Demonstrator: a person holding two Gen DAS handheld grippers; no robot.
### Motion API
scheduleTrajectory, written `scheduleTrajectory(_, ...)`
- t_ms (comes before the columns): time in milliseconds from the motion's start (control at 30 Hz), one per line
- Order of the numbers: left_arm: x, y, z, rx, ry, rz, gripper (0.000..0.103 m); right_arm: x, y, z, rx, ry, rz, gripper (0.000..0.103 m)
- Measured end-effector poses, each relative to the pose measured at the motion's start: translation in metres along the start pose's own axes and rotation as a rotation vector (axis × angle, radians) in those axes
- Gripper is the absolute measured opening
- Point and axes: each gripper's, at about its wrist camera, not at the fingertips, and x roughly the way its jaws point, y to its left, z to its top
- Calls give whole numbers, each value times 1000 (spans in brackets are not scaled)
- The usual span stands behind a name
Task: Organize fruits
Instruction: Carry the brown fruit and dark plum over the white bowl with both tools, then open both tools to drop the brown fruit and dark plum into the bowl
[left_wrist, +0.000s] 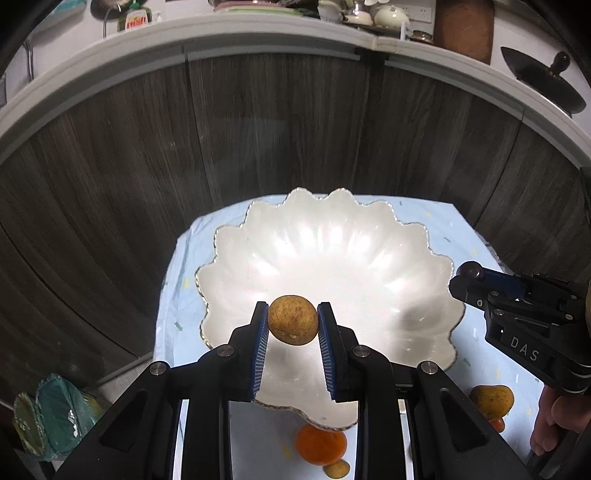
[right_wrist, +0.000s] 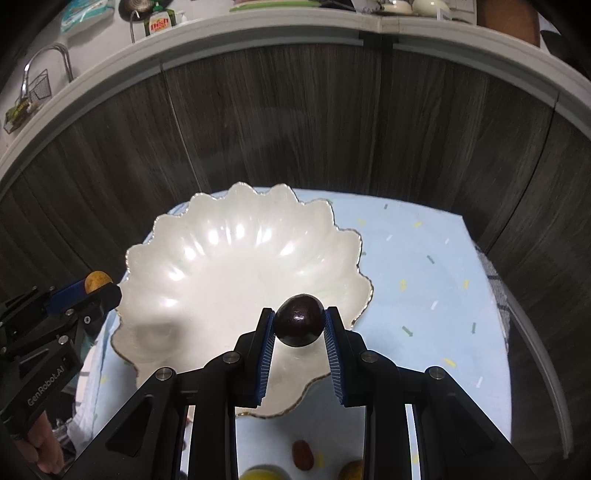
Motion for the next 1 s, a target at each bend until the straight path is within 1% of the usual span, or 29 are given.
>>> scheduleTrajectory(367, 30, 1, -3, -10, 90, -8, 28, 30, -5, 1, 15, 85, 4, 28)
scheduleTrajectory(433, 31, 1, -4, -9, 96, -6, 37, 33, -6, 0, 20, 99, 6, 28)
scheduleTrajectory(467, 31, 1, -4, -9, 94, 2, 45, 33, -6, 0, 24, 101, 5, 29)
scheduleTrajectory(500, 31, 1, -4, -8, 92, 6, 50, 33, -7, -1, 25, 103, 3, 29)
scheduleTrajectory(533, 30, 1, -4, -5, 89, 11, 52, 33, -7, -1, 25, 105, 1, 30)
scheduleTrajectory(600, 30, 2, -4, -3, 91, 22, 55, 32, -7, 0, 24, 102, -12, 40)
scheduleTrajectory(633, 29, 2, -3, -5, 91, 23, 56, 31, -7, 0, 25, 94, -21, 52)
scheduleTrajectory(667, 28, 3, -3, -7, 89, 24, 58, 28, -7, 0, 25, 82, -30, 60)
scheduleTrajectory(767, 23, 6, -1, -12, 78, 42, 66, 22, -5, 2, 17, 58, -45, 66)
scheduleTrajectory(800, 21, 7, 0, -15, 71, 44, 68, 20, -4, 3, 16, 54, -46, 67)
scheduleTrajectory(867, 17, 8, 1, -20, 64, 53, 72, 14, -2, 4, 15, 40, -46, 71)
scheduleTrajectory(933, 10, 9, 3, -23, 52, 54, 73, 9, 0, 4, 14, 26, -47, 75)
scheduleTrajectory(1000, 5, 9, 4, -25, 44, 62, 78, 4, 1, 5, 16, 14, -50, 76)
